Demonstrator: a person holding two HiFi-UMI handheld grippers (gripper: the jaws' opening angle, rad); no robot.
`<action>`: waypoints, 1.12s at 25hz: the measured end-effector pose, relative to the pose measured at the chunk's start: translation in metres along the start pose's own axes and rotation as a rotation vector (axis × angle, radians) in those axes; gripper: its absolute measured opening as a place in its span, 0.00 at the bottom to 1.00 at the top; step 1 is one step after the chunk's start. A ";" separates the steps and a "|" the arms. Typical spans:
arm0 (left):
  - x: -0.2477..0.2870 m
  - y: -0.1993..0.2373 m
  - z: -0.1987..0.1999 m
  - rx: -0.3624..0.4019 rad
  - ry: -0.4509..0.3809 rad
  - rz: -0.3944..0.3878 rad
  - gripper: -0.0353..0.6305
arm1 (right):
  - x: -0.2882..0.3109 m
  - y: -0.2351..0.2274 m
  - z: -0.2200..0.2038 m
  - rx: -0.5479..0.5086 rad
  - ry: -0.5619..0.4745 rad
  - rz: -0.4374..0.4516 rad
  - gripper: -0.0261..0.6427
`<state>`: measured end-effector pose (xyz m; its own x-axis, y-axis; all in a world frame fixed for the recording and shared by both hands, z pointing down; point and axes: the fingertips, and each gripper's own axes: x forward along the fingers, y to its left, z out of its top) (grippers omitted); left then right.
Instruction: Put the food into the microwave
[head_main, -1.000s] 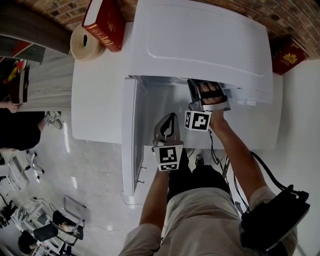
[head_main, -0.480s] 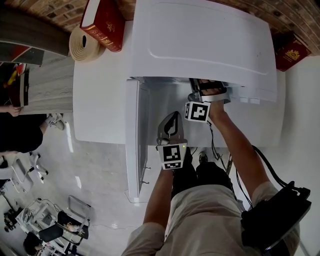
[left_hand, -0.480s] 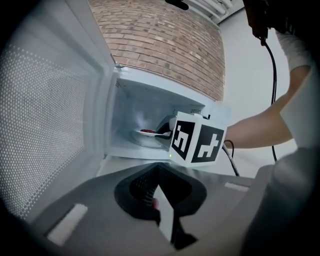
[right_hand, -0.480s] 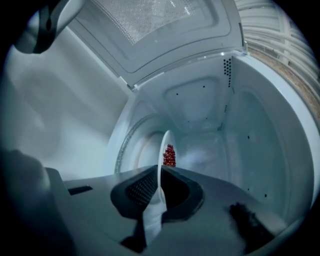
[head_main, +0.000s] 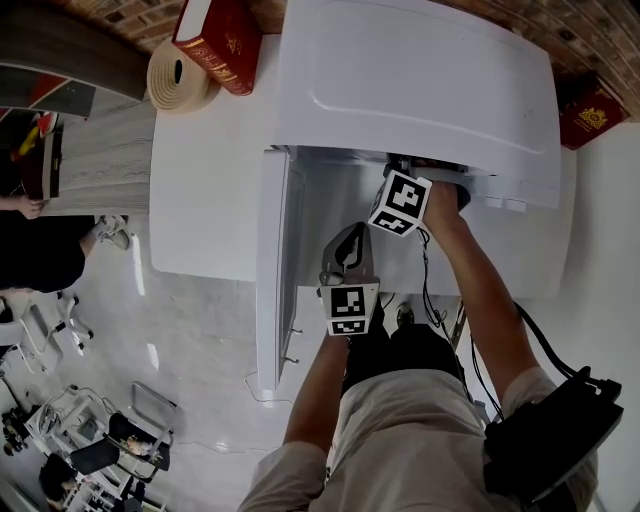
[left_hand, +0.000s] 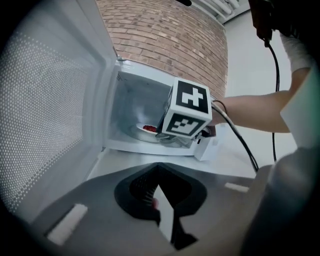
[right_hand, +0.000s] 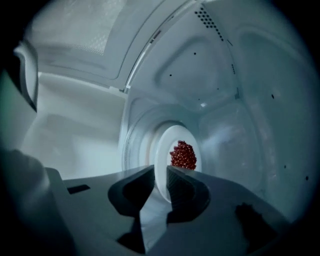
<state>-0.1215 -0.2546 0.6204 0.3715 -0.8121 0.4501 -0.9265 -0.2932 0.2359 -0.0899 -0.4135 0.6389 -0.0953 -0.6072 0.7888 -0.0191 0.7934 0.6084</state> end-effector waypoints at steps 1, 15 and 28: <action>0.000 -0.001 0.000 0.001 0.001 -0.001 0.06 | -0.001 0.000 -0.001 0.029 -0.004 0.037 0.14; -0.006 -0.018 -0.011 0.026 0.035 -0.036 0.06 | -0.056 0.033 0.006 -0.050 -0.083 0.127 0.27; -0.038 -0.024 0.001 0.069 -0.048 0.029 0.06 | -0.127 0.063 -0.001 -0.155 -0.203 -0.017 0.06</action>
<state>-0.1136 -0.2175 0.5968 0.3430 -0.8432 0.4140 -0.9393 -0.3022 0.1625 -0.0783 -0.2865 0.5766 -0.2940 -0.5866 0.7546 0.1292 0.7579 0.6395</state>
